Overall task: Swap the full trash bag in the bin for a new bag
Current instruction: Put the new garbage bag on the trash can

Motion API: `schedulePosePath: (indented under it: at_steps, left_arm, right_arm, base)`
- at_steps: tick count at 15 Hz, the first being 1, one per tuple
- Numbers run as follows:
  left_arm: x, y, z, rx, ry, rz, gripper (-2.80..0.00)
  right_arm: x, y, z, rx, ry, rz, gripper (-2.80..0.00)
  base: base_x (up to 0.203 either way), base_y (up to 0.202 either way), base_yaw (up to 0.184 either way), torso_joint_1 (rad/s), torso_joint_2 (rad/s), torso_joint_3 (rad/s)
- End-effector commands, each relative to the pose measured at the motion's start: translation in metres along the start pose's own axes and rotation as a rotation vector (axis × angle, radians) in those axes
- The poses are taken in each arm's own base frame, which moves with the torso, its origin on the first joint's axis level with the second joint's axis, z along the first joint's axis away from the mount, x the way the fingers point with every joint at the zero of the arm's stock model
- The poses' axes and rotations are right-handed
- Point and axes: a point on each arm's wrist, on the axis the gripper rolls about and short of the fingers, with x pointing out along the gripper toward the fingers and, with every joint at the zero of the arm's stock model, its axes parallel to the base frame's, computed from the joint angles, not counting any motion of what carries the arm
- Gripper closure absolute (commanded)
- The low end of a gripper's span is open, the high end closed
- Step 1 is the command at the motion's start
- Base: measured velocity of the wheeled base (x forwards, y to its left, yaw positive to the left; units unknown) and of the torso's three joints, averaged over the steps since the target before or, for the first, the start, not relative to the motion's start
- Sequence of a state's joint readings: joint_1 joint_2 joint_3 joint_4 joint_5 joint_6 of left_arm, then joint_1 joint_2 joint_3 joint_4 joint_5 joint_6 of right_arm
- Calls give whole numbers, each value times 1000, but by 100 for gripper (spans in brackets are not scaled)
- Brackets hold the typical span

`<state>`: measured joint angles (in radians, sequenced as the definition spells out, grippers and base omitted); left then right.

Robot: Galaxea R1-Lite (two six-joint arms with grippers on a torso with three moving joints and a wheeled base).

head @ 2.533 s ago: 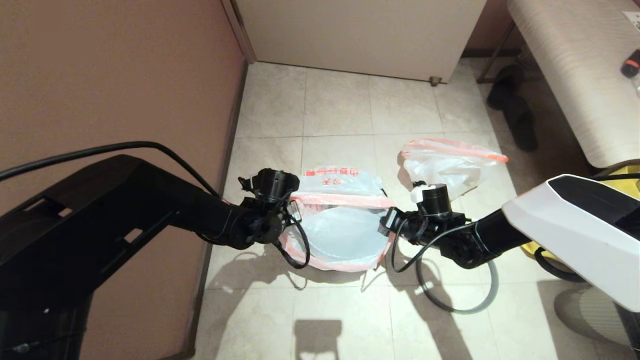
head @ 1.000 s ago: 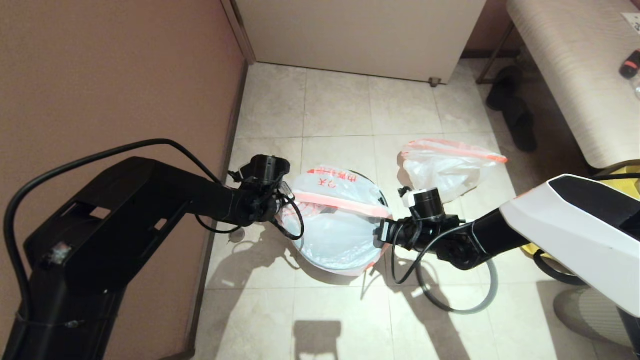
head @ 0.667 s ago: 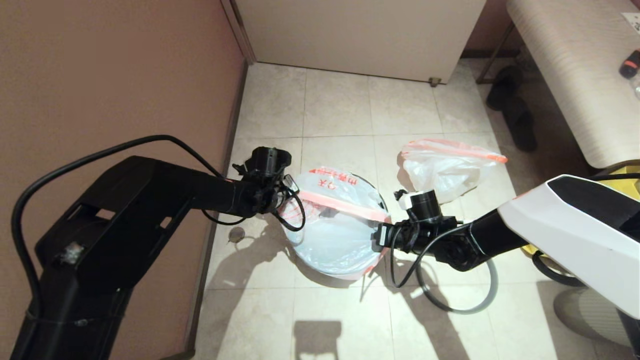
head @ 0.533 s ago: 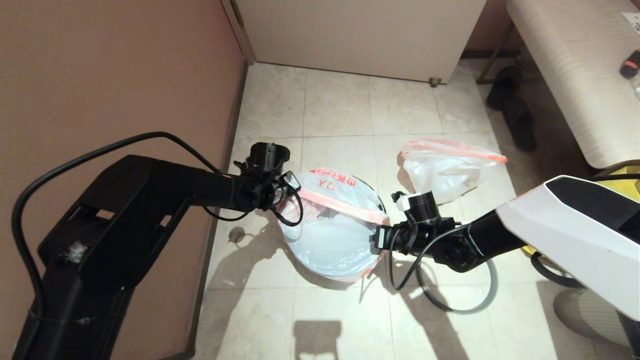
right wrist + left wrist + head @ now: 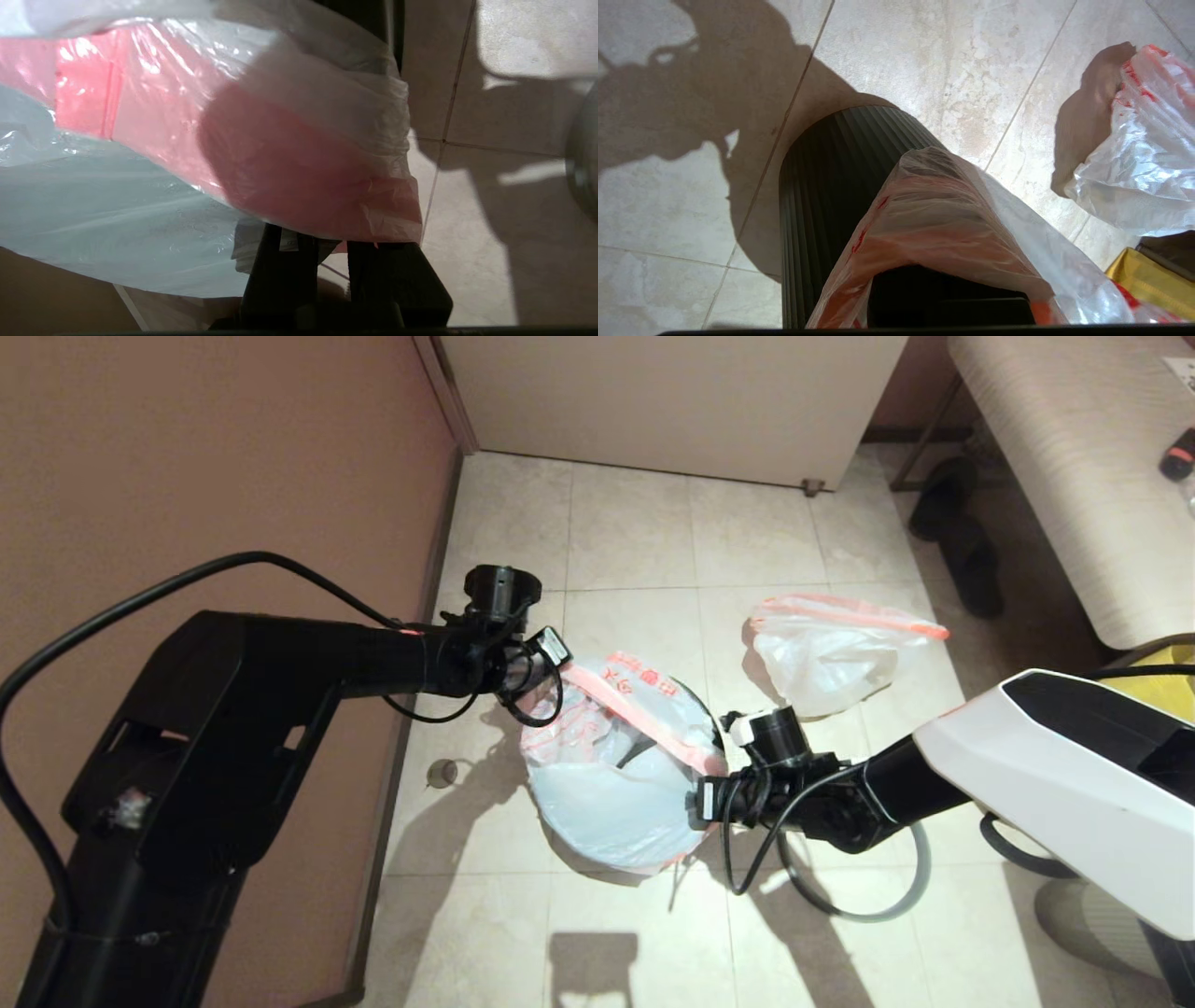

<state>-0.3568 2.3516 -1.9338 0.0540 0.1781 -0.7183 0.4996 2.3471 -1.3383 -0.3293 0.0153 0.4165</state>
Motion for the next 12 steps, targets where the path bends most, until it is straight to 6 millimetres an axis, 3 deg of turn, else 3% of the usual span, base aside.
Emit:
schedulePosePath:
  at_steps: [1, 6, 12]
  left_arm:
    - [-14, -7, 12, -12, -21, -33, 0]
    - [-37, -21, 14, -17, 27, -47, 0]
    - [-33, -25, -1, 1, 71, -41, 0]
  right_arm:
    - [-6, 6, 2, -18, -4, -1, 0]
    - [-25, 13, 9, -83, -5, -66, 0]
    - [-29, 24, -1, -133, 43, -90, 0]
  base:
    - [0, 0, 0, 0, 0, 0]
    - [0, 0, 0, 0, 0, 0]
    - [0, 0, 0, 0, 0, 0]
